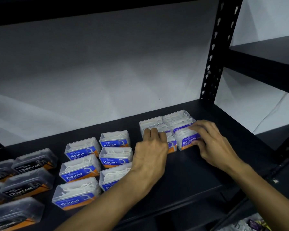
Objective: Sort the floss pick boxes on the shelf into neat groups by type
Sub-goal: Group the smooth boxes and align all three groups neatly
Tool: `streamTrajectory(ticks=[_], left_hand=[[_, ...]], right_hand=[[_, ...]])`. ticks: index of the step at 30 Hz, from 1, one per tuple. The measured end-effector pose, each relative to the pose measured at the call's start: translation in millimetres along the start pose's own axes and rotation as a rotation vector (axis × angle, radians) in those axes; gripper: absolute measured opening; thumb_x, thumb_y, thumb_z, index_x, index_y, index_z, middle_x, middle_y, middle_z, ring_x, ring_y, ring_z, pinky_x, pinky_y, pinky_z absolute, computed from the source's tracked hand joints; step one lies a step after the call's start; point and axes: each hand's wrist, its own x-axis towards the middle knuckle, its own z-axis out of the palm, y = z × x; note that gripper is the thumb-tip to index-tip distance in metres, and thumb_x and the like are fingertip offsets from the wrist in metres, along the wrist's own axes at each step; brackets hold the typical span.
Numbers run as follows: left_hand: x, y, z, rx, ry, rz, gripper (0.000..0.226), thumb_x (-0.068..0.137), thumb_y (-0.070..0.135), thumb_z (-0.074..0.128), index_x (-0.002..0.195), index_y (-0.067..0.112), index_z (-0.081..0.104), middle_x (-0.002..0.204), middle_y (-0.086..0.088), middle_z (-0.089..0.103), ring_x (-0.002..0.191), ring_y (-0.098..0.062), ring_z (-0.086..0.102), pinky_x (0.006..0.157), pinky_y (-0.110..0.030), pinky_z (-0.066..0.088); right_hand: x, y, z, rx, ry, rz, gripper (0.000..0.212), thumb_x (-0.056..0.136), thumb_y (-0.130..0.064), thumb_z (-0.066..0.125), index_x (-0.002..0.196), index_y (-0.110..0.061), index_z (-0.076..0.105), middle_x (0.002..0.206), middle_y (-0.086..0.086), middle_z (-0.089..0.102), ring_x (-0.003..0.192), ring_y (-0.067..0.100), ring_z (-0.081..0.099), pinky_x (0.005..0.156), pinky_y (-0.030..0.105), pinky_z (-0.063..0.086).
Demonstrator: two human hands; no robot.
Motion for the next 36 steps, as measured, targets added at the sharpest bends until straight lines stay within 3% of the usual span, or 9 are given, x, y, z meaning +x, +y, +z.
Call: streamTrajectory(ticks=[7,15,23,27,29,31,33,36], left_hand=[[1.8,0.2,-0.5,0.013,0.003,-0.016,0.058,0.024,0.020,0.090,0.077,0.009,0.071,0.074,-0.011,0.063,0.070,-0.025,0.061,0.039,-0.025,0.029],[4.5,-1.0,5.0,0.026,0.016,-0.039,0.060,0.026,0.021,0.091,0.081,0.008,0.071,0.079,-0.013,0.064,0.073,-0.027,0.062,0.040,-0.028,0.040],[4.6,-1.5,9.0,0.012,0.051,-0.039,0.060,0.033,0.023,0.092,0.087,0.007,0.071,0.083,-0.014,0.065,0.077,-0.027,0.062,0.042,-0.029,0.043],[3.5,-3.7,9.6,-0.091,0.060,-0.100,0.076,0.029,0.024,0.092,0.099,0.006,0.068,0.088,-0.012,0.064,0.078,-0.026,0.062,0.043,-0.028,0.044],[3.6,-5.0,4.7,-0.206,0.048,-0.151,0.097,0.046,0.033,0.091,0.130,0.004,0.052,0.119,-0.014,0.058,0.104,-0.027,0.058,0.067,-0.033,0.053],[8.2,-8.5,0.3,-0.385,-0.046,-0.210,0.111,0.069,0.038,0.082,0.151,0.007,0.014,0.149,-0.012,0.029,0.135,-0.027,0.032,0.102,-0.035,0.040],[18.9,-13.8,-4.3,-0.552,-0.188,-0.297,0.126,0.070,0.038,0.083,0.152,0.010,-0.008,0.156,-0.009,0.014,0.143,-0.025,0.018,0.112,-0.035,0.028],[35.0,-21.3,-8.0,-0.670,-0.370,-0.371,0.143,0.064,0.033,0.089,0.148,0.011,-0.025,0.160,-0.009,0.004,0.146,-0.024,0.016,0.116,-0.036,0.025]], right_hand=[[4.5,-1.8,4.6,-0.017,0.009,-0.008,0.050,0.073,-0.006,0.075,0.119,-0.009,0.057,0.127,0.005,0.050,0.124,0.019,0.042,0.060,0.038,0.058],[4.3,-3.5,5.3,-0.044,0.014,0.002,0.050,0.074,-0.010,0.077,0.120,-0.008,0.057,0.127,0.009,0.050,0.121,0.020,0.043,0.059,0.035,0.057],[5.2,-3.4,6.3,-0.039,0.008,0.018,0.051,0.074,-0.011,0.076,0.121,-0.009,0.057,0.128,0.007,0.048,0.121,0.018,0.041,0.059,0.030,0.054],[3.2,-3.6,3.1,-0.038,-0.008,0.024,0.059,0.074,-0.016,0.076,0.128,-0.012,0.051,0.135,0.005,0.043,0.124,0.018,0.038,0.064,0.032,0.054],[3.1,-1.8,0.6,0.020,-0.018,0.056,0.072,0.073,-0.017,0.077,0.136,-0.016,0.042,0.141,0.002,0.036,0.129,0.017,0.034,0.074,0.032,0.051],[6.0,3.9,-0.8,0.162,-0.032,0.145,0.088,0.071,-0.017,0.079,0.144,-0.020,0.030,0.146,-0.001,0.028,0.134,0.015,0.029,0.091,0.033,0.043],[13.1,10.2,-4.6,0.367,-0.128,0.284,0.105,0.070,-0.017,0.082,0.149,-0.028,0.013,0.151,-0.004,0.022,0.137,0.010,0.025,0.105,0.032,0.032],[25.5,19.1,-8.9,0.620,-0.307,0.431,0.121,0.069,-0.010,0.083,0.149,-0.036,-0.004,0.154,-0.010,0.018,0.139,0.004,0.021,0.113,0.032,0.024]])
